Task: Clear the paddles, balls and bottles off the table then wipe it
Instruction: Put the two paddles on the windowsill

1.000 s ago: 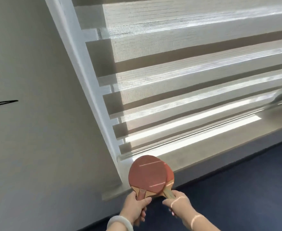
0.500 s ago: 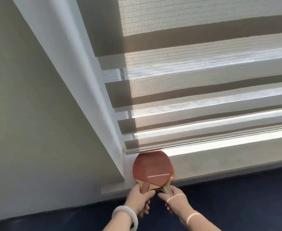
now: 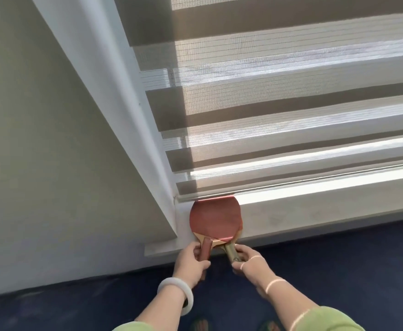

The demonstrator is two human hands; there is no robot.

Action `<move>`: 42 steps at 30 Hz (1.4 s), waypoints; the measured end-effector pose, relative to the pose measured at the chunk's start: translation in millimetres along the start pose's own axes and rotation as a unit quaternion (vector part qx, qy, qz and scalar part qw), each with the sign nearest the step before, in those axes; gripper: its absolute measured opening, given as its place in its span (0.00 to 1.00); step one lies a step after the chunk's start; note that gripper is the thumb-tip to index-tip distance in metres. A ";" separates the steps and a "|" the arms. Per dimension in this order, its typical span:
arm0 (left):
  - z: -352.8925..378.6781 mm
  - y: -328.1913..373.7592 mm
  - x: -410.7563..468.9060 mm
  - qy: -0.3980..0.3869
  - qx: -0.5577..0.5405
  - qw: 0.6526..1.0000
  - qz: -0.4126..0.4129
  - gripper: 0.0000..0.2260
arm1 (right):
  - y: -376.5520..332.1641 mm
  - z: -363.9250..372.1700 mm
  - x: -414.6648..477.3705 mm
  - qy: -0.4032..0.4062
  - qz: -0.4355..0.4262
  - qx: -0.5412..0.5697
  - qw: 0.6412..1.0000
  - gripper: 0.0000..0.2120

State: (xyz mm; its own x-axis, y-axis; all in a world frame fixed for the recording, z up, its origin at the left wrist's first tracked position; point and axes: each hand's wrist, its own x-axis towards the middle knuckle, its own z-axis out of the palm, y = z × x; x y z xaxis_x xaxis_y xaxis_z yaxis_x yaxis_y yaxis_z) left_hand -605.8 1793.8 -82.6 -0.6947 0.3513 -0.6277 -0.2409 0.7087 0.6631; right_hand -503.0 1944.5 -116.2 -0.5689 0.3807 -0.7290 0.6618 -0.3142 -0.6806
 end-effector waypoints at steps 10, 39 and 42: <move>4.5 3.0 7.9 0.015 -0.001 1.000 -0.001 0.16 | -0.5 21.4 9.6 0.003 0.001 -0.005 1.000 0.24; -11.5 6.4 5.0 0.024 0.020 0.999 0.031 0.15 | -14.5 9.9 -1.3 0.044 -0.011 -0.041 0.998 0.22; -16.0 12.7 2.7 0.025 0.036 0.998 0.048 0.15 | -20.1 9.2 -5.7 0.051 -0.024 -0.053 0.997 0.22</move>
State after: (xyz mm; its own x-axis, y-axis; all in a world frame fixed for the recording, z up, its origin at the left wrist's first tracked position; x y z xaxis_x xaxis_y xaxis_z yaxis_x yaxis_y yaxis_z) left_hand -621.6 1794.0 -69.4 -0.7460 0.3887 -0.5407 -0.1246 0.7162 0.6867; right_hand -517.5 1940.7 -99.1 -0.5520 0.4815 -0.6807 0.6863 -0.2012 -0.6989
